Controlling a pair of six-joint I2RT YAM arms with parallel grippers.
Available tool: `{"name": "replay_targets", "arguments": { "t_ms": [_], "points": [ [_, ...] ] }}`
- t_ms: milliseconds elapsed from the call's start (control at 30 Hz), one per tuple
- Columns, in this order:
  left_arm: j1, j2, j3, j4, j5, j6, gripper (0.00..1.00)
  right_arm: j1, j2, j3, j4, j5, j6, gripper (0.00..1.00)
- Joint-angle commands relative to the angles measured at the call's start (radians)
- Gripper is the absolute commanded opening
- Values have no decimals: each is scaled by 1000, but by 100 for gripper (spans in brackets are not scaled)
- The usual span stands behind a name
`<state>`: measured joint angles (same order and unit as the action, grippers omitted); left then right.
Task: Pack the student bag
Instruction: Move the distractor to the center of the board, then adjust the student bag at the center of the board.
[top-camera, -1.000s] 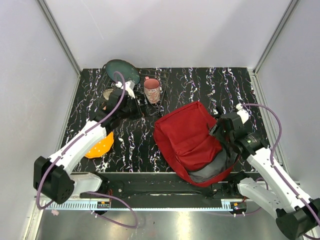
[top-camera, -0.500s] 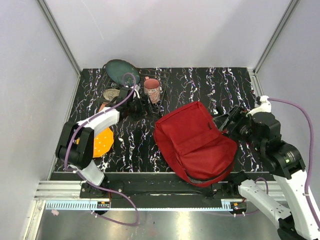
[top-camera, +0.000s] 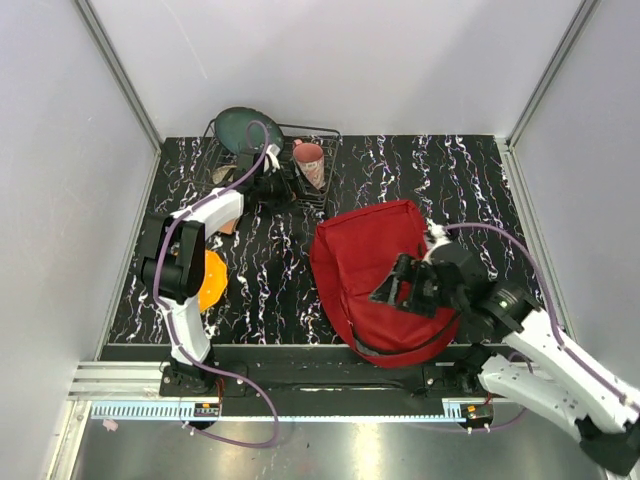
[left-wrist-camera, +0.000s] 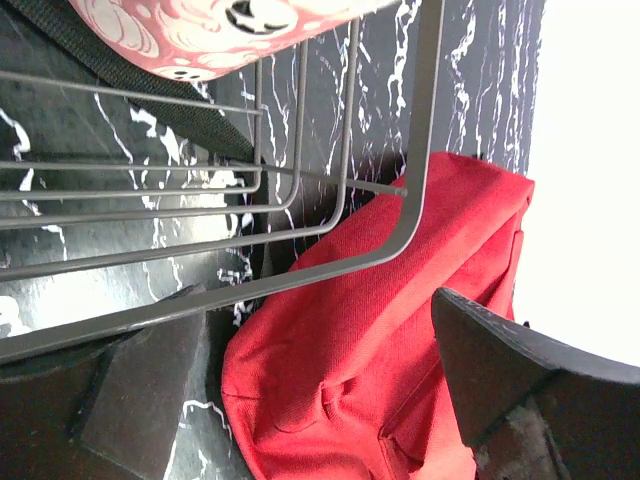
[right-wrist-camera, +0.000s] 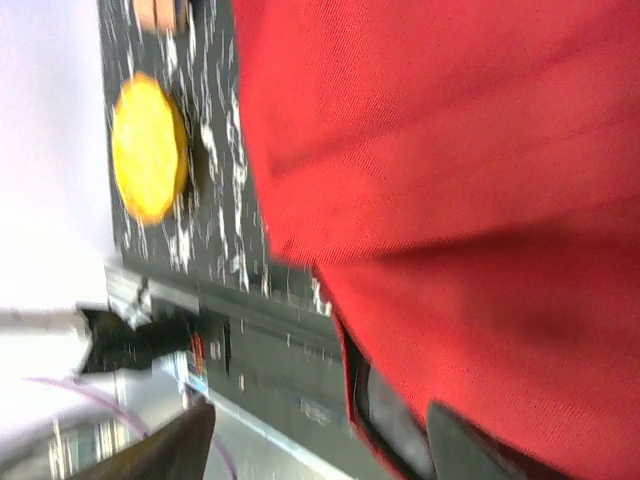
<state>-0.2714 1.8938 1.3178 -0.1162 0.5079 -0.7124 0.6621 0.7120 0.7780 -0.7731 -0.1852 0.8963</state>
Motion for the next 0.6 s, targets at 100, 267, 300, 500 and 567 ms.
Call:
{"name": "replay_targets", "arguments": {
  "t_ms": [100, 267, 300, 500, 567],
  "points": [
    [32, 82, 106, 101, 50, 4, 99, 321, 374, 234, 26, 436, 32, 91],
    [35, 88, 101, 101, 67, 11, 99, 456, 579, 493, -115, 726, 29, 95],
    [35, 85, 92, 102, 67, 11, 99, 459, 598, 515, -117, 763, 6, 95],
    [38, 77, 81, 112, 78, 7, 99, 455, 751, 558, -46, 862, -129, 100],
    [41, 77, 66, 139, 84, -8, 99, 441, 825, 579, -20, 863, -155, 100]
  ]
}}
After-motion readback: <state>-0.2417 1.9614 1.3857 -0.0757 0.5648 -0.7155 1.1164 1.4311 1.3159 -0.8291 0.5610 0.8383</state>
